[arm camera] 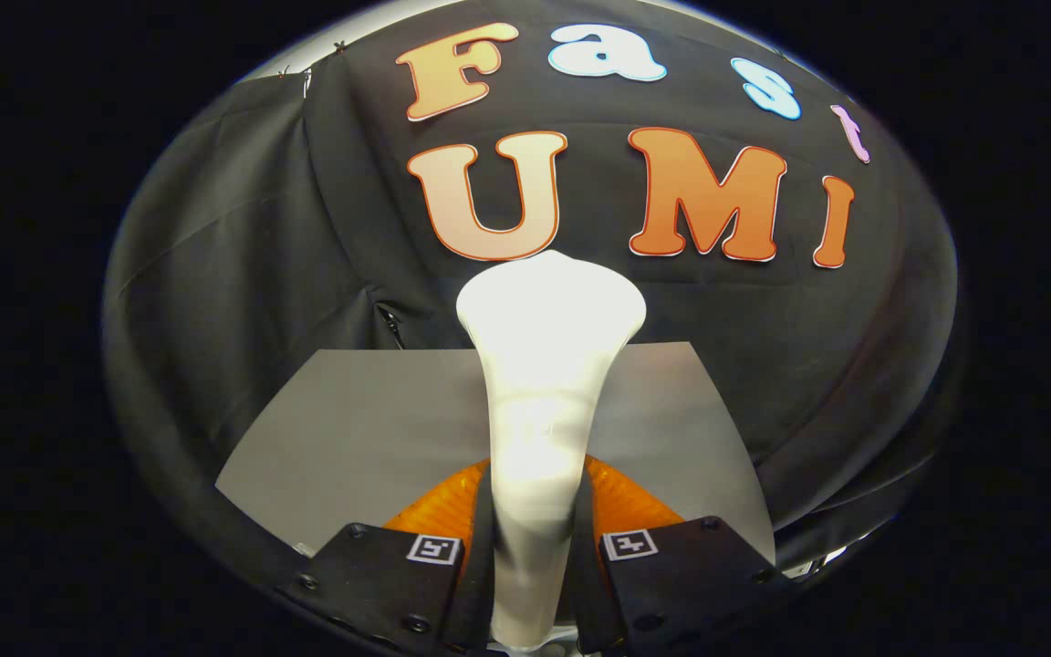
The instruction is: Iron the clothes twice with a garment steamer, once on the left side and once on the right side.
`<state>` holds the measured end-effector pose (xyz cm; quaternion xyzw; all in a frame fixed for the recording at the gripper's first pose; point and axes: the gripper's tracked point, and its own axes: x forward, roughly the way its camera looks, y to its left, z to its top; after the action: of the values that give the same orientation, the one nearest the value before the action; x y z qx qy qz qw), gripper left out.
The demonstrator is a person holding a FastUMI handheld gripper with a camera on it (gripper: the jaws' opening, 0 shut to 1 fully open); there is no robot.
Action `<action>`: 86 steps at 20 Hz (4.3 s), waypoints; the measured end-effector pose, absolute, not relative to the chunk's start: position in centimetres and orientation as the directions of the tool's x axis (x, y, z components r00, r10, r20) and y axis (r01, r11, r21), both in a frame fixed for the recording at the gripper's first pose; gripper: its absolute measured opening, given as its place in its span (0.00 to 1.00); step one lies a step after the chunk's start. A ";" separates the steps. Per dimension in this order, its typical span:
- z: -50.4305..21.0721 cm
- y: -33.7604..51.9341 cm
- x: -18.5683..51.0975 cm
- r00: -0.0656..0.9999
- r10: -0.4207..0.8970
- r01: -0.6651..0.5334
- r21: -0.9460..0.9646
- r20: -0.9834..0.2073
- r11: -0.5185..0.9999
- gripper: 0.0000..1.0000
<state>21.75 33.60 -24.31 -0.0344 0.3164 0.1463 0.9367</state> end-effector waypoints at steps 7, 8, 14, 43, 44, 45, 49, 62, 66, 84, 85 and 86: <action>-20.5 30.7 17.3 0.766 0.300 -0.291 0.109 -0.568 0.951 0.43; -19.4 30.2 16.8 0.776 0.305 -0.294 0.110 -0.552 0.949 0.43; -11.8 25.7 12.5 0.846 0.317 -0.306 0.095 -0.428 0.947 0.43; -0.6 2.7 8.0 0.967 0.074 -0.053 0.090 -0.245 0.995 0.42; -1.1 3.0 8.3 0.963 0.079 -0.058 0.088 -0.256 0.994 0.42; -1.7 3.2 8.6 0.960 0.084 -0.064 0.084 -0.266 0.994 0.42; -3.8 3.5 9.7 0.949 0.086 -0.069 0.065 -0.303 0.995 0.42; -12.5 1.7 11.7 0.895 0.048 -0.030 0.048 -0.444 0.998 0.42; -14.5 1.2 11.8 0.877 0.045 -0.022 0.053 -0.479 0.998 0.42; -23.4 0.0 10.6 0.796 0.064 -0.021 0.078 -0.602 0.997 0.42; -23.9 -0.1 10.5 0.791 0.063 -0.020 0.077 -0.608 0.997 0.43; -24.5 -0.2 10.4 0.786 0.062 -0.019 0.076 -0.615 0.997 0.43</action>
<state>10.43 -0.18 -24.48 0.0327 0.3265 0.0214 0.9444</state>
